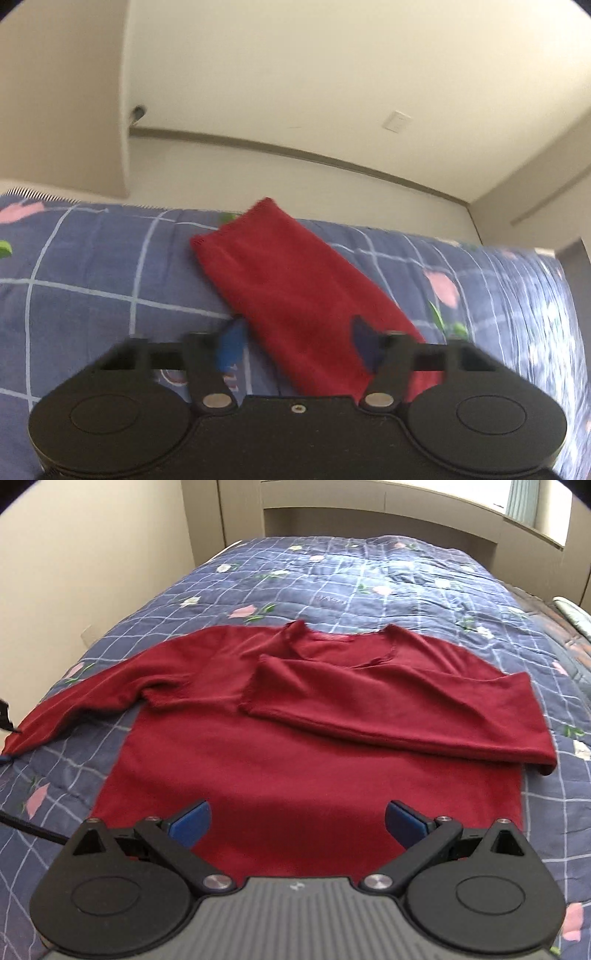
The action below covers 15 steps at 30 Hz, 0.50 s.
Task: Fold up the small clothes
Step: 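Grasp the other sleeve cuff with the left gripper and fold it across the body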
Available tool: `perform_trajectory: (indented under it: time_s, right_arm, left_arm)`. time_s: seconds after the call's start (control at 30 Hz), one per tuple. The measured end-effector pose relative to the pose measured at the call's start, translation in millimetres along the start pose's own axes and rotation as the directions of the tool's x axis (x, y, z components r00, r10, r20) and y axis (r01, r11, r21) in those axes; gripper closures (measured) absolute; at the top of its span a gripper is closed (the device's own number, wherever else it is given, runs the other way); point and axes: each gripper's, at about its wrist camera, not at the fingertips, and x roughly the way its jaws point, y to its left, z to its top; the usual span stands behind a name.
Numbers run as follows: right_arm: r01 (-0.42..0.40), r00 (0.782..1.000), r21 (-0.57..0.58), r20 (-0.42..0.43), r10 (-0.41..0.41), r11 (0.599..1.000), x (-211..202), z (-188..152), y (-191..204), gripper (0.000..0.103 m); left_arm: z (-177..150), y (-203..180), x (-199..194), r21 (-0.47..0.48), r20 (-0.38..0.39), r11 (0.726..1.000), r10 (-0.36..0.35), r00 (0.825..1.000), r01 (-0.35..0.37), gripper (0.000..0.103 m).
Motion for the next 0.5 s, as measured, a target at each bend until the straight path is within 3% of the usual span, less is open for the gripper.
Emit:
perform_trajectory:
  time_s: [0.03, 0.07, 0.1, 0.23, 0.33, 0.4, 0.5]
  right_arm:
    - [-0.003, 1.0, 0.003, -0.002, 0.003, 1.0, 0.0, -0.7, 1.0, 0.0]
    - [-0.005, 1.0, 0.006, -0.003, 0.005, 1.0, -0.1, -1.3, 1.3, 0.0]
    - [-0.004, 1.0, 0.011, -0.004, 0.004, 1.0, -0.1, -1.7, 1.1, 0.0]
    - [0.009, 1.0, 0.043, -0.003, -0.008, 0.999, -0.8, -3.4, -4.9, 0.0]
    - [0.022, 1.0, 0.072, 0.006, -0.022, 0.997, -2.9, -3.0, -12.4, 0.0]
    - [0.031, 0.999, 0.09, 0.014, -0.033, 0.995, -4.8, -2.8, -17.6, 0.0]
    - [0.04, 0.999, 0.121, 0.023, -0.043, 0.992, -6.3, -3.0, -26.3, 0.0]
  left_arm:
    - [1.5, 1.3, 1.8, -0.014, 0.005, 1.0, 0.015, 1.0, -0.015, 0.072]
    - [3.3, 3.9, 1.7, -0.019, 0.012, 1.0, 0.017, 1.0, -0.017, 0.088]
    - [4.5, 3.9, 2.5, -0.014, 0.022, 1.0, 0.015, 1.0, -0.015, 0.094]
    - [5.3, -8.6, -8.0, 0.088, 0.092, 0.996, -0.034, 0.995, 0.026, 0.097]
    - [2.2, -30.6, -27.4, 0.195, 0.163, 0.978, -0.102, 0.981, 0.069, 0.098]
    - [1.0, -52.4, -43.0, 0.273, 0.195, 0.953, -0.191, 0.962, 0.133, 0.098]
    - [-7.5, -92.3, -76.1, 0.426, 0.199, 0.858, -0.398, 0.895, 0.287, 0.098]
